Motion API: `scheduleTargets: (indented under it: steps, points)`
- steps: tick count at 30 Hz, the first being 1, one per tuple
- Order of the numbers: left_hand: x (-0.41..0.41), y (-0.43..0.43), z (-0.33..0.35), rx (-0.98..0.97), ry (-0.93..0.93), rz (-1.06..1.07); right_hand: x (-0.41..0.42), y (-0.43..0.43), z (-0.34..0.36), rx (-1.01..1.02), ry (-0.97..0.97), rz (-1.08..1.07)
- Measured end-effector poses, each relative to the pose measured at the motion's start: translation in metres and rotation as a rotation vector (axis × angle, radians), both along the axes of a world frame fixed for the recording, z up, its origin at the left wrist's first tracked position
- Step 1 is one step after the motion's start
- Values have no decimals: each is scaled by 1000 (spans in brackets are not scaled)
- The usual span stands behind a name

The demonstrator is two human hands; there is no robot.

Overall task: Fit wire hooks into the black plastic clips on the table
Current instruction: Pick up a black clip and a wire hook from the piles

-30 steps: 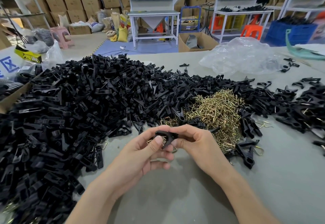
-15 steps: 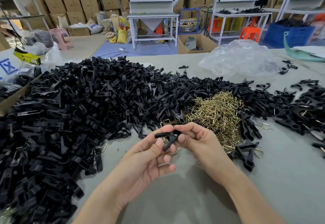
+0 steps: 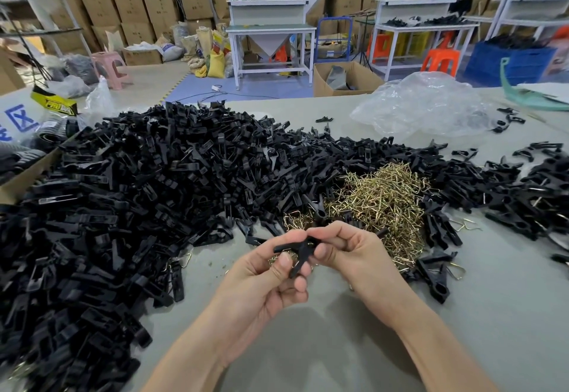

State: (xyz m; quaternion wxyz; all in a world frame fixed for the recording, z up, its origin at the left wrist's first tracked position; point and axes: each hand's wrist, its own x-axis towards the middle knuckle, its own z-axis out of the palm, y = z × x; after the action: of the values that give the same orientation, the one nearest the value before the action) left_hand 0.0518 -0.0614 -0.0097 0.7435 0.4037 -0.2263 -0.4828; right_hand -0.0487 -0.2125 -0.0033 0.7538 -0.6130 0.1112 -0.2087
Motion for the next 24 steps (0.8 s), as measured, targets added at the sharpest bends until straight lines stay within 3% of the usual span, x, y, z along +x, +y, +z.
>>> scheduleTargets:
  steps: [8,12,17,22,24]
  points:
    - [0,-9,3,-30,23,27,1,-1,-1,16,-54,-10]
    - [6,-11,1,20,11,95,2,0,0,-134,-16,-56]
    - [12,-12,-8,89,-157,250,2,5,-5,-277,55,-58]
    - [10,-12,-17,98,-339,272,-11,-11,7,-196,-42,-319]
    - [10,-12,-18,107,-381,250,-27,-47,28,-8,-218,-503]
